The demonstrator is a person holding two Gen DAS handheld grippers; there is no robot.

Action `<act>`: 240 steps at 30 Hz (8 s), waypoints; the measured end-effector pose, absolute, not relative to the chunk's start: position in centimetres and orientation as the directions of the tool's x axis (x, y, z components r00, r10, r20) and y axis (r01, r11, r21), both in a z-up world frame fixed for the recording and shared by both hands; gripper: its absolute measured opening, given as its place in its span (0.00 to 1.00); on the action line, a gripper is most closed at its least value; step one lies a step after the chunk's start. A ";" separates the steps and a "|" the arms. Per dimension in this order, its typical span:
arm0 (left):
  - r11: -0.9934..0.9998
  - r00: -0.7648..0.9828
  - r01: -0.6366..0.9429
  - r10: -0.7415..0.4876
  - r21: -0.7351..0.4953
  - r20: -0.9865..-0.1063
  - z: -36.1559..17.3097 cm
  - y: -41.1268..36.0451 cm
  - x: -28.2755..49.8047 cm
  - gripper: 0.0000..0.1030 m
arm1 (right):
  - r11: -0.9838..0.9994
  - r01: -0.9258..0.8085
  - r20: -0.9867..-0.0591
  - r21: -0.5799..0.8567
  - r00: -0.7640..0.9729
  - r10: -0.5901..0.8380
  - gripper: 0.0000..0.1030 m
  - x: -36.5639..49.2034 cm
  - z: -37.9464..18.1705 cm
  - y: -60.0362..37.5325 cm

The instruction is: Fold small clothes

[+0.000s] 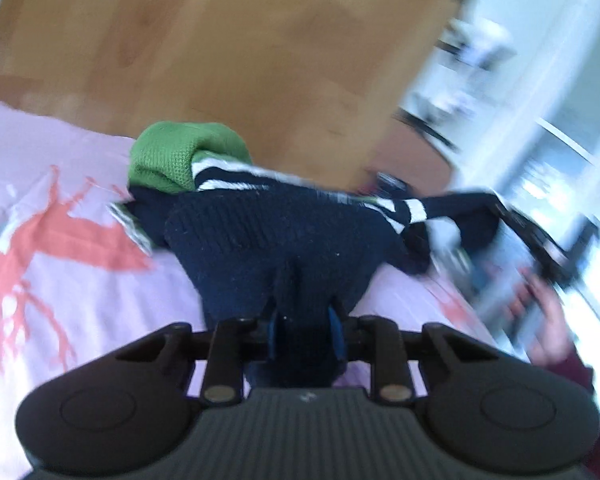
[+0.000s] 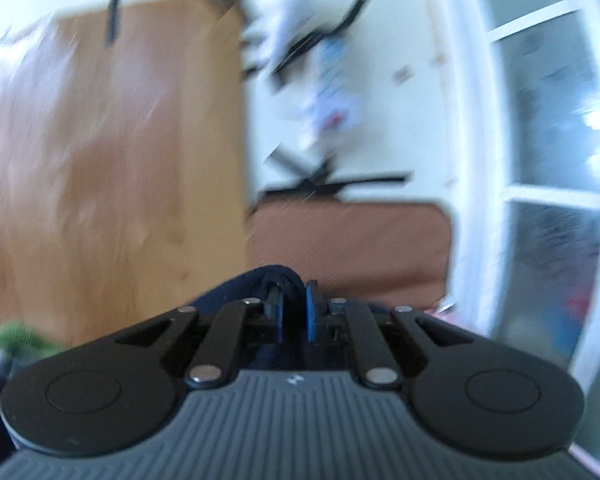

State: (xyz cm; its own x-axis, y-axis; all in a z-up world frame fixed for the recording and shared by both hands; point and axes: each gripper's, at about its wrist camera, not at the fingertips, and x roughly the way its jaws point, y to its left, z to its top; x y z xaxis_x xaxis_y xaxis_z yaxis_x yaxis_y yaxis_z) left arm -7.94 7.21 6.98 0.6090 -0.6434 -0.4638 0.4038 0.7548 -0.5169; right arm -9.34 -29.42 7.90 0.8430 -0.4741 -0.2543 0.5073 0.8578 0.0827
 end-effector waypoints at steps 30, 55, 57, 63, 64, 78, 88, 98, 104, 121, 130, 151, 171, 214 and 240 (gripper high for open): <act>0.743 0.521 0.643 -0.602 -0.186 -0.605 7.0 -3.0 2.2 0.24 | 0.931 0.158 -0.673 0.329 0.731 0.114 0.72 -7.4 -1.4 -31.6; 0.948 0.933 0.293 -0.312 0.124 0.182 30.3 4.9 -23.8 0.14 | 0.995 0.072 0.208 -0.072 0.977 -0.055 0.10 -22.3 26.8 -19.8; 0.965 0.926 0.222 -0.254 0.142 0.280 32.4 4.9 -26.5 0.14 | 0.995 0.057 0.278 -0.080 0.960 -0.032 0.10 -23.7 29.3 -19.5; 0.982 0.909 0.110 -0.163 0.155 0.384 36.8 4.7 -29.8 0.15 | 0.990 0.040 0.394 -0.139 0.919 0.018 0.10 -26.0 34.2 -18.7; 0.982 0.909 0.099 -0.156 0.163 0.387 37.2 4.6 -29.4 0.15 | 0.990 0.028 0.393 -0.137 0.919 0.029 0.10 -26.0 34.7 -19.0; 0.991 0.998 0.036 -0.028 0.129 -0.064 28.2 2.6 -9.8 0.23 | 0.994 -0.113 -0.035 -0.013 0.993 0.112 0.11 -13.6 25.5 -22.8; 0.996 0.788 -0.009 0.064 0.093 -0.612 5.3 4.8 1.7 0.23 | 0.940 0.107 -0.600 0.325 0.791 0.118 0.44 -2.3 0.6 -26.4; 0.974 0.682 0.180 -0.223 -0.135 -0.697 3.3 8.1 -8.3 0.62 | 0.858 0.031 -0.638 0.513 0.683 0.356 0.70 -15.9 -3.0 -25.4; 0.981 0.711 0.168 -0.191 -0.100 -0.676 3.6 7.9 -8.7 0.09 | 0.941 0.066 -0.639 0.333 0.750 0.173 0.09 -17.8 -0.9 -23.1; 0.992 0.733 -0.100 0.018 -0.081 -0.680 6.4 15.1 -8.7 0.24 | 0.908 0.251 -0.620 0.336 0.784 0.012 0.36 -14.3 0.4 -28.5; 0.972 0.575 0.169 -0.234 -0.166 -0.784 2.2 10.0 -15.4 0.30 | 0.903 -0.042 -0.663 0.428 0.664 0.346 0.43 -16.5 -1.6 -21.1; 0.980 0.766 0.056 -0.164 -0.189 -0.622 5.0 15.9 -23.6 0.32 | 0.962 -0.212 -0.580 0.172 0.768 0.272 0.14 -15.8 6.8 -17.8; 0.938 0.843 -0.153 -0.040 -0.311 -0.536 4.2 25.9 -28.4 0.40 | 0.276 -0.913 -0.605 -0.300 0.406 0.685 0.12 -4.2 3.9 20.5; 0.962 0.755 -0.020 -0.164 -0.273 -0.634 1.5 10.9 10.7 0.13 | 0.860 0.252 -0.608 0.444 0.789 0.083 0.09 1.9 -3.3 -23.2; 0.952 0.744 0.210 -0.303 -0.223 -0.595 -0.7 1.3 11.2 0.14 | 0.235 0.711 -0.633 0.663 0.700 -0.330 0.42 -27.6 -3.7 -39.6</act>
